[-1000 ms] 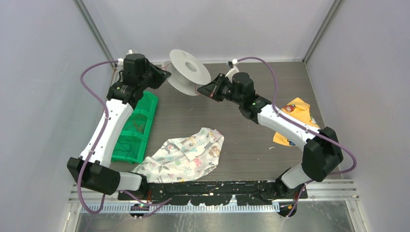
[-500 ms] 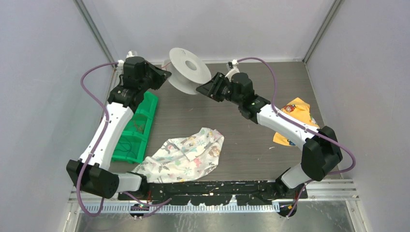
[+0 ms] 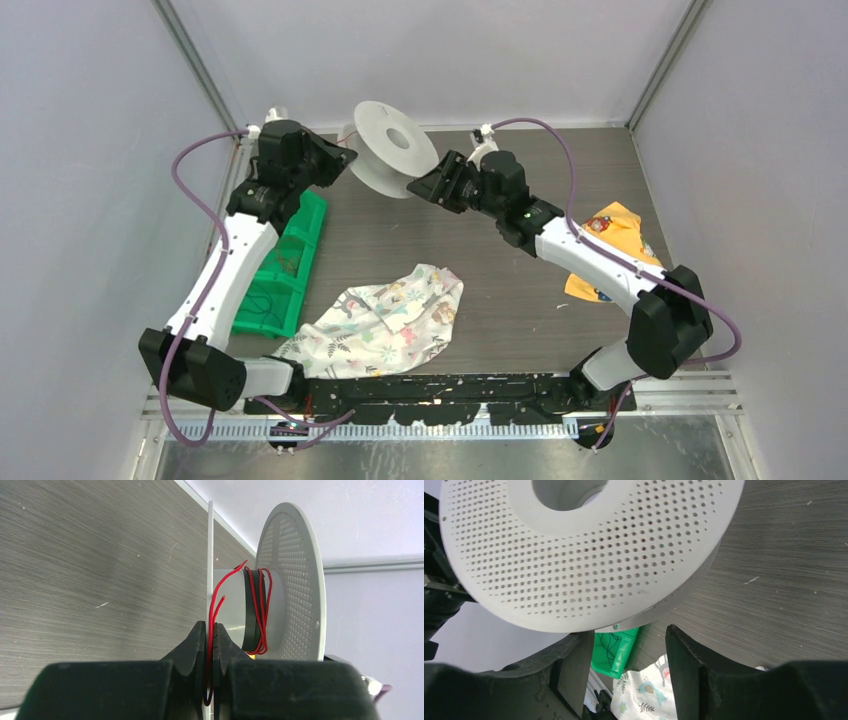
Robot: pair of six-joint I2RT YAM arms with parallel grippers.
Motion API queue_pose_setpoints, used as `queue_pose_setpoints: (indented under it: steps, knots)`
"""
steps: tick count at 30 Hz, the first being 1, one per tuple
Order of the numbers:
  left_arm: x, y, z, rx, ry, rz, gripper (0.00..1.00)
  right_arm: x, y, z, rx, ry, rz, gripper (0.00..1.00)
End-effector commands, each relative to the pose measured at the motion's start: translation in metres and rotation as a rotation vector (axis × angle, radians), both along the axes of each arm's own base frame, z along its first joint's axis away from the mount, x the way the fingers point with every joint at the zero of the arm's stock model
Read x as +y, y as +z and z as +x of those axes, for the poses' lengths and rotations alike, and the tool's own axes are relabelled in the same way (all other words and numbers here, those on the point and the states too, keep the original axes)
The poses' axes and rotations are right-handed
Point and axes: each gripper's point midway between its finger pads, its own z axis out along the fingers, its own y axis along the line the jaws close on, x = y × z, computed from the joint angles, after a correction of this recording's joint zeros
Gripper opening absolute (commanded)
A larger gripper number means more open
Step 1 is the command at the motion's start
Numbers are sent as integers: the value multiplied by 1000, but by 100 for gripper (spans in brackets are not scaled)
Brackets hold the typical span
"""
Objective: Wrap the cables
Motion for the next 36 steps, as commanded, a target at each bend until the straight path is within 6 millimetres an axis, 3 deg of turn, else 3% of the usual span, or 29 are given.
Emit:
queue_pose_setpoints:
  steps: [1, 5, 9, 11, 14, 16, 19, 22, 29, 36]
  knots:
    - [-12, 40, -7, -161, -74, -23, 1, -19, 55, -16, -136, -10, 13, 62]
    - [-13, 39, -3, -165, -79, -16, 1, -38, 50, -31, -141, -28, -40, 73]
    - [-18, 35, 3, -161, -100, -18, 1, -66, 33, -49, -120, -44, -123, 75]
    - [-22, 29, 6, -164, -124, -9, 0, -93, 19, -54, -101, -102, -197, 79]
    - [-34, 13, 9, -157, -193, -13, 1, -158, -2, -49, -71, -314, -343, 87]
    - [-53, 4, 11, -163, -292, -57, 0, -194, -15, -45, -29, -412, -396, 89]
    - [-88, 4, 14, -260, -480, -199, 0, -227, -26, -40, 25, -507, -419, 89]
    - [-107, -22, 23, -235, -561, -318, 1, -242, -32, -38, 49, -556, -431, 89]
    - [-144, -88, 50, -181, -627, -433, 1, -249, -36, -40, 62, -570, -453, 89]
    - [-185, -132, 62, -142, -669, -442, 1, -253, -36, -46, 67, -588, -450, 89]
